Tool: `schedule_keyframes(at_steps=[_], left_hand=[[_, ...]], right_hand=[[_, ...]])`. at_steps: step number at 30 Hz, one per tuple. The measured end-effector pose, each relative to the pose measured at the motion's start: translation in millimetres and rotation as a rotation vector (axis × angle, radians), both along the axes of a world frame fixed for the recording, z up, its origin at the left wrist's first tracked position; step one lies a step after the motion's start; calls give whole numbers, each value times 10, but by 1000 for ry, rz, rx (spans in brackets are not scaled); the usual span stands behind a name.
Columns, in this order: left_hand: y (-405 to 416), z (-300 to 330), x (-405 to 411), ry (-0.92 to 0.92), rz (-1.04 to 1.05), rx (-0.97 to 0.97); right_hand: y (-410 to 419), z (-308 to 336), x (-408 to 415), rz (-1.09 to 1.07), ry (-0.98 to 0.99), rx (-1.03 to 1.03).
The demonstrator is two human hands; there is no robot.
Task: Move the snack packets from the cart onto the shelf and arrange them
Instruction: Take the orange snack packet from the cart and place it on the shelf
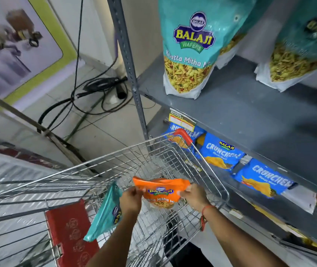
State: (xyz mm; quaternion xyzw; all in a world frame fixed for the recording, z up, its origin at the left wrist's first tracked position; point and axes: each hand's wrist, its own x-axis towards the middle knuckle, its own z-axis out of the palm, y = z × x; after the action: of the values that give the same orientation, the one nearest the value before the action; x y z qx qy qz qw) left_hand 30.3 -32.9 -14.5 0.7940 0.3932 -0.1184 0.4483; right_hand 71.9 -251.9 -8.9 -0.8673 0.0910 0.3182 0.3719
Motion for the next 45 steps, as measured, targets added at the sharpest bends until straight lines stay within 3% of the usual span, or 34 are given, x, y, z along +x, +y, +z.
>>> schedule_keyframes(at_steps=[8, 15, 22, 26, 35, 45], left_hand=[[74, 921, -8, -414, -10, -126], [-121, 2535, 203, -830, -313, -248], [-686, 4246, 363, -978, -568, -328], [-1016, 4909, 325, -1039, -594, -361], [-1462, 5121, 288, -1011, -625, -372], [-2112, 4219, 540, -804, -726, -438]], right_hand=[[-8, 948, -149, -74, -340, 146], [-307, 2486, -402, -209, -777, 154], [-931, 4161, -697, -325, -994, 229], [-1205, 4817, -929, -387, -1061, 234], [-1541, 5013, -1073, -462, -1060, 286], [-2233, 4113, -927, -552, -896, 239]])
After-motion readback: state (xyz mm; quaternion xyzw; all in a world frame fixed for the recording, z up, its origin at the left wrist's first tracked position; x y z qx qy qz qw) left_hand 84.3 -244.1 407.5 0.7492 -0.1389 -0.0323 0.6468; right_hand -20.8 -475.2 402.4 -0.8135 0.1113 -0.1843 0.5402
